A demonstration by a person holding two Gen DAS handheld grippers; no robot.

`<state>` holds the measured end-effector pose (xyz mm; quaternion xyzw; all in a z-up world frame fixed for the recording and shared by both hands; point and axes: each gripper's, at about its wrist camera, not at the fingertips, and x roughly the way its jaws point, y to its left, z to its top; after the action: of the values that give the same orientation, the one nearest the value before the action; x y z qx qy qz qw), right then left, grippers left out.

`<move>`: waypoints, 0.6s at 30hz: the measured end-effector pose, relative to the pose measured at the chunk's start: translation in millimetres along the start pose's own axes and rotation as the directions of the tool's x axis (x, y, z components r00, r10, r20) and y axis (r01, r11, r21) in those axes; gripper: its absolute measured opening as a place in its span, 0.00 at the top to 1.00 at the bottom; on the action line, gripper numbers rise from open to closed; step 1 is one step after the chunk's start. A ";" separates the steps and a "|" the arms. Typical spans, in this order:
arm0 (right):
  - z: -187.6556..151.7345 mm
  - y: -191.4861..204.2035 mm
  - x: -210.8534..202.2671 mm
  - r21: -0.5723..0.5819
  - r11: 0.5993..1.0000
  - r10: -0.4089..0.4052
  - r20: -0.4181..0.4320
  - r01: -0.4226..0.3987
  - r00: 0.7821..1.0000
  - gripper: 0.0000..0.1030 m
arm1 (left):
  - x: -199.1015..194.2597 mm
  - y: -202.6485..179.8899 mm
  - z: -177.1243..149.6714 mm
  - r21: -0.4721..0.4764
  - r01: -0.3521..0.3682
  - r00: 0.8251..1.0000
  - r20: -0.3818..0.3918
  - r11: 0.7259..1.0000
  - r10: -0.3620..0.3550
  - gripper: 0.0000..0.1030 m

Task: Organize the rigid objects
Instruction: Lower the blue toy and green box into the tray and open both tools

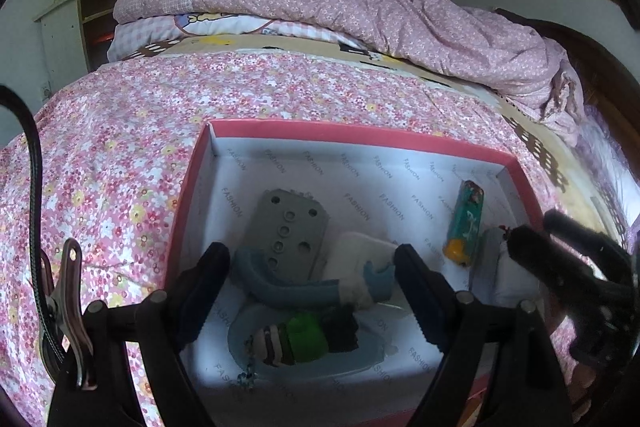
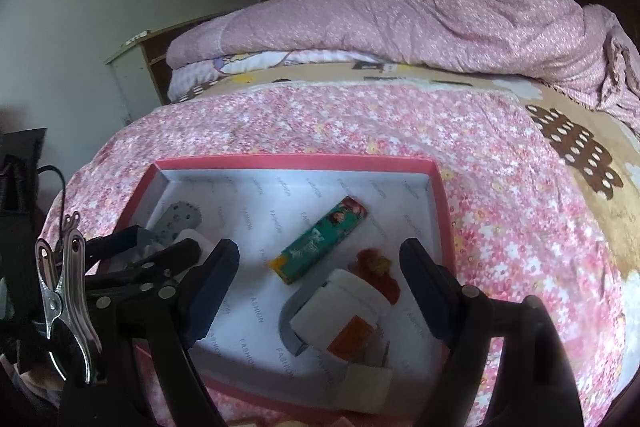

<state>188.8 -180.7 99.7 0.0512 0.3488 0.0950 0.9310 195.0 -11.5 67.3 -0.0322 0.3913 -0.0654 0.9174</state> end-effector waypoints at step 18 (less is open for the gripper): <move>-30.3 3.3 -47.2 0.002 1.000 0.026 0.011 -0.026 1.000 0.18 | -53.4 -8.0 -18.2 0.029 -0.007 0.999 0.047 1.000 0.006 0.15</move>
<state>133.6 -186.6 107.7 0.0573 0.3430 0.1063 0.9315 144.4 -11.8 93.7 -0.0190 0.3688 -0.0675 0.9268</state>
